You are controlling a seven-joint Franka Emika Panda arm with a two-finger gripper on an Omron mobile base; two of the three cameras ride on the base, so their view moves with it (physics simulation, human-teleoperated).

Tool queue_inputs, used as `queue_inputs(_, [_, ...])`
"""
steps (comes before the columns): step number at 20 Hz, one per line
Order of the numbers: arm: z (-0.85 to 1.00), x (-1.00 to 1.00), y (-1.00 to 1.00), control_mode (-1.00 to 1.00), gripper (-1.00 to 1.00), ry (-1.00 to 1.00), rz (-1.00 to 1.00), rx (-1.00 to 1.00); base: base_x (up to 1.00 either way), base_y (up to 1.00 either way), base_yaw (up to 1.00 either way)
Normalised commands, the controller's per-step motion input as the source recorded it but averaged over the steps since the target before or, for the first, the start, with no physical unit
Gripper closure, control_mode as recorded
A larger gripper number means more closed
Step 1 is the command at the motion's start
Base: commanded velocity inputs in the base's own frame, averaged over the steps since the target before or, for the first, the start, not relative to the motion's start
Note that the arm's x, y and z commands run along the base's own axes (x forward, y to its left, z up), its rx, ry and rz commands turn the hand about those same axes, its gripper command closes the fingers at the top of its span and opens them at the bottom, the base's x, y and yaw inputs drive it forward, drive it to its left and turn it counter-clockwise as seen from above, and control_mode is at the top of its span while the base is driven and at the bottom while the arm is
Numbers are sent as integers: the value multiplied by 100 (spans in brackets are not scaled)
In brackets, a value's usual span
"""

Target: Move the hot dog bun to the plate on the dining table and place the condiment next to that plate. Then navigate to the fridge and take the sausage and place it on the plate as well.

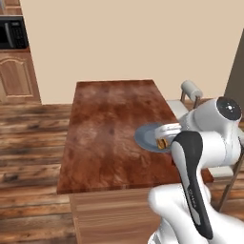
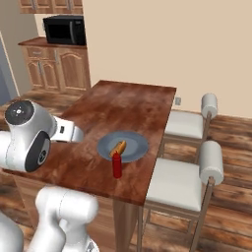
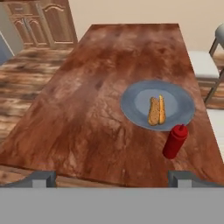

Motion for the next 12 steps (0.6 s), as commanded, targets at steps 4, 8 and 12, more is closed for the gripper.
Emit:
queue_inputs(4, [0,0,0,100,-100,0,0,0,-54,53,24])
queue_inputs(8, [0,0,0,100,-100,0,0,0,-42,76,44])
queue_inputs(12, [0,0,0,100,-100,0,0,0,-22,79,59])
